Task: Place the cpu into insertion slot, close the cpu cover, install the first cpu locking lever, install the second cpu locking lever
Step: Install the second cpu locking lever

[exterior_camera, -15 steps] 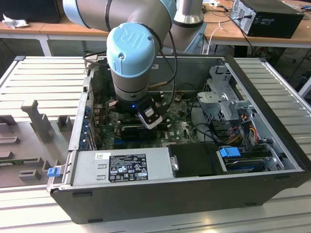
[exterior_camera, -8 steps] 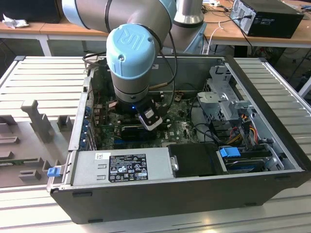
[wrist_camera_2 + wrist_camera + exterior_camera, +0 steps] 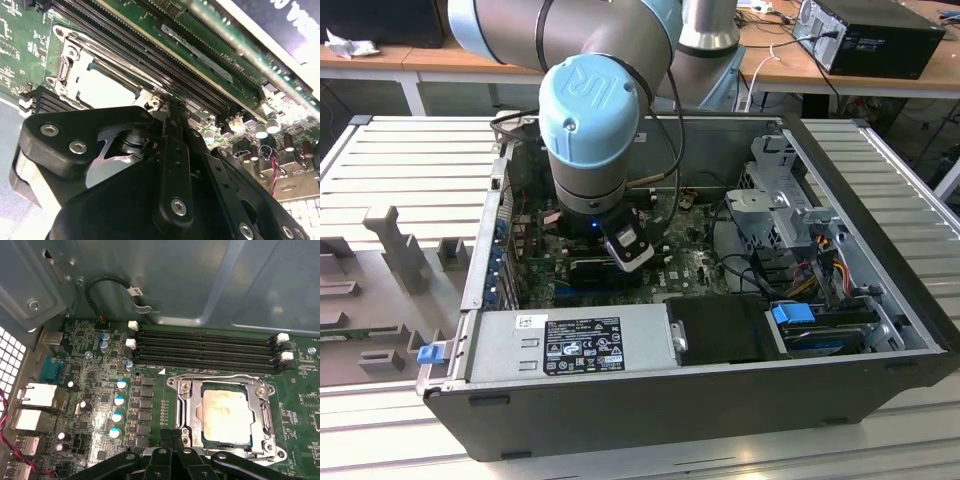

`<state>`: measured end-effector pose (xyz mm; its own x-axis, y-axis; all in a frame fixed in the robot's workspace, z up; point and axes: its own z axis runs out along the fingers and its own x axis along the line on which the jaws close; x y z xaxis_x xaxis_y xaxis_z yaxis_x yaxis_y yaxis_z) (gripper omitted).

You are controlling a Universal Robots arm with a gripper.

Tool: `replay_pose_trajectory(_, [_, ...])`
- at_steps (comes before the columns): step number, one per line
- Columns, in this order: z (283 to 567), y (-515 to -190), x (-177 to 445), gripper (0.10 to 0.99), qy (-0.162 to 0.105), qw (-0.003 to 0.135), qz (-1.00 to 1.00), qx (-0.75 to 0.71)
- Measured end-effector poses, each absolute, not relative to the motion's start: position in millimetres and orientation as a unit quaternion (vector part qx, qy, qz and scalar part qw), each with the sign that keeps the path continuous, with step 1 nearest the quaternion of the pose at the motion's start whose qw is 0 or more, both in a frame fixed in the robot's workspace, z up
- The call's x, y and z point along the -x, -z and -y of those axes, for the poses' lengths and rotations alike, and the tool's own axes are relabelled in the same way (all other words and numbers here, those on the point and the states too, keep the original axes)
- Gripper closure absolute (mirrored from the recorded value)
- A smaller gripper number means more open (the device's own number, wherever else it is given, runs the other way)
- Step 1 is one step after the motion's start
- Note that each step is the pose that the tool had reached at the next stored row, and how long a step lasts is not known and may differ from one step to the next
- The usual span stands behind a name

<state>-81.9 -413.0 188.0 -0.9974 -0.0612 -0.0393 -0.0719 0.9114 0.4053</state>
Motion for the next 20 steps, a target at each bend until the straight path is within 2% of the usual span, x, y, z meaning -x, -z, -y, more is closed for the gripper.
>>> replay_pose_trajectory(20, [412.6, -217.1, 81.9, 0.980, -0.208, 0.013, -0.977, 0.034])
